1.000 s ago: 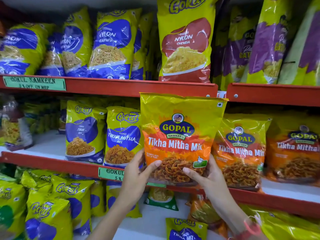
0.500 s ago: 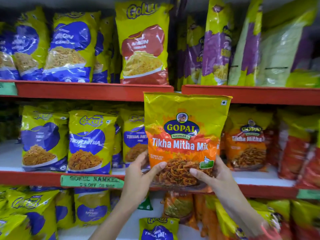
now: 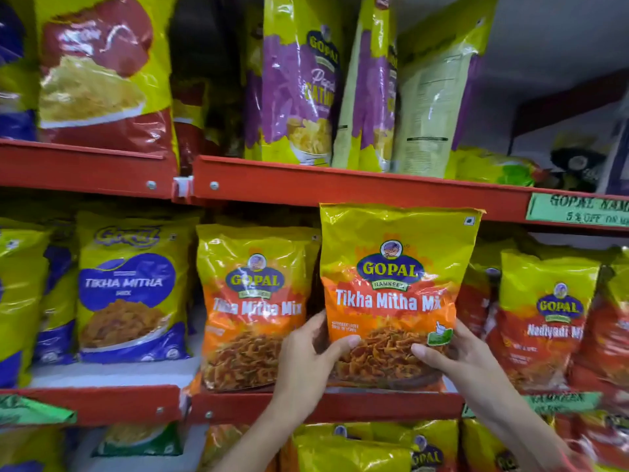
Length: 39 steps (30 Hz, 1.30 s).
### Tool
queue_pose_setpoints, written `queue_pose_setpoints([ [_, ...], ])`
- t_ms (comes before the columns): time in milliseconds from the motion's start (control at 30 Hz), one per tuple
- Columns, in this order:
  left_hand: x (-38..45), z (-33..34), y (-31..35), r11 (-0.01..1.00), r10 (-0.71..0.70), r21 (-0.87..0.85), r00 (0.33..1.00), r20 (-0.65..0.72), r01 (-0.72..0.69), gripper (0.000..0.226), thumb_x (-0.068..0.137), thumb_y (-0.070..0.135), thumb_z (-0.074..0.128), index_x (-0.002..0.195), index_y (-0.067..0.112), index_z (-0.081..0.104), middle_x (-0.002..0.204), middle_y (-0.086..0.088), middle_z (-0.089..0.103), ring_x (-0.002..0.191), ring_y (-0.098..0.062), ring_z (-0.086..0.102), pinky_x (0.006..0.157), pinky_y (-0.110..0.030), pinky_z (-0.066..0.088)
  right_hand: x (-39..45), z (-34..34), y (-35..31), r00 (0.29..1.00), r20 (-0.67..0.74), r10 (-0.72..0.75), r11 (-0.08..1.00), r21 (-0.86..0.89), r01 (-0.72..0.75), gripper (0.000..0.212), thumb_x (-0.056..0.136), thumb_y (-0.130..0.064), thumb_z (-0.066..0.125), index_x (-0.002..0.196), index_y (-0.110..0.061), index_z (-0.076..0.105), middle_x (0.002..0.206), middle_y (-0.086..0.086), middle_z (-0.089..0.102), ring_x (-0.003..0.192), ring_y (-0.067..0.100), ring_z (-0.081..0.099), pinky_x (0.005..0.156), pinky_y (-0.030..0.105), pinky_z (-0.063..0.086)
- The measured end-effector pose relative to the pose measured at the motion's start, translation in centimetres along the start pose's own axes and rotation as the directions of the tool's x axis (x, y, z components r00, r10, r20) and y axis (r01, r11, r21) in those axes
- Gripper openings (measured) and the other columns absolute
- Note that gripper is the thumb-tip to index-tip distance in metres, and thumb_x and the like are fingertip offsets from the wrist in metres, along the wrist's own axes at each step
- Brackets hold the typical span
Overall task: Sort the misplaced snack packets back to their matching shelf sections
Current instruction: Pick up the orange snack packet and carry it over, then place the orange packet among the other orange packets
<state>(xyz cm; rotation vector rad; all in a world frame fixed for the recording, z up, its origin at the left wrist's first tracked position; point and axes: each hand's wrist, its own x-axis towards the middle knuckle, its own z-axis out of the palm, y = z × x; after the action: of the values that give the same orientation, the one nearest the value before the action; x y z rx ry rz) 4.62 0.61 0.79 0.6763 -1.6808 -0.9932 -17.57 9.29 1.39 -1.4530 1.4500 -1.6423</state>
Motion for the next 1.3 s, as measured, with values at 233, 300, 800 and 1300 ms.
queue_pose_setpoints([
  [233, 1.0, 3.1, -1.6, 0.994, -0.088, 0.059, 0.995, -0.044, 0.09, 0.04, 0.08, 0.03, 0.074, 0.119, 0.032, 0.062, 0.11, 0.011, 0.075, 0.105, -0.004, 0.068, 0.098, -0.038, 0.053, 2.3, -1.8, 3.3, 0.997, 0.051, 0.062, 0.998, 0.029, -0.063, 0.054, 0.072, -0.019, 0.079, 0.119, -0.038, 0.062, 0.112, -0.018, 0.076, 0.098, -0.003, 0.072, 0.067, 0.015, 0.059],
  [300, 1.0, 3.5, -2.1, 0.99, -0.117, 0.068, 0.992, -0.047, 0.12, 0.041, 0.081, 0.03, 0.074, 0.121, 0.027, 0.063, 0.111, 0.007, 0.075, 0.106, -0.007, 0.068, 0.099, -0.041, 0.052, 2.7, -1.8, 4.2, 0.994, 0.064, 0.089, 0.995, 0.037, -0.091, 0.054, 0.075, -0.014, 0.078, 0.123, -0.032, 0.061, 0.114, -0.015, 0.076, 0.102, -0.001, 0.071, 0.074, 0.013, 0.058],
  [800, -3.4, -3.0, -3.0, 0.986, -0.141, 0.099, 0.988, 0.062, 0.135, 0.03, 0.092, 0.025, 0.061, 0.122, 0.025, 0.059, 0.12, 0.01, 0.069, 0.106, 0.001, 0.065, 0.094, -0.03, 0.054, -3.0, 6.9, 3.5, 0.777, -0.444, -0.447, 0.84, -0.507, 0.193, 0.046, 0.086, -0.021, 0.066, 0.13, -0.015, 0.054, 0.131, 0.007, 0.052, 0.125, 0.022, 0.048, 0.106, 0.023, 0.035],
  [1300, -16.1, -18.9, -12.5, 0.837, -0.542, 0.049, 0.838, -0.061, 0.545, 0.015, 0.092, 0.011, 0.059, 0.105, 0.01, 0.067, 0.096, -0.008, 0.074, 0.084, -0.016, 0.065, 0.078, -0.03, 0.049, -14.2, 28.5, 9.5, 0.967, -0.058, 0.249, 0.969, 0.015, -0.248, 0.025, 0.091, -0.001, 0.064, 0.089, -0.025, 0.071, 0.091, -0.008, 0.073, 0.076, -0.011, 0.064, 0.074, 0.011, 0.048],
])
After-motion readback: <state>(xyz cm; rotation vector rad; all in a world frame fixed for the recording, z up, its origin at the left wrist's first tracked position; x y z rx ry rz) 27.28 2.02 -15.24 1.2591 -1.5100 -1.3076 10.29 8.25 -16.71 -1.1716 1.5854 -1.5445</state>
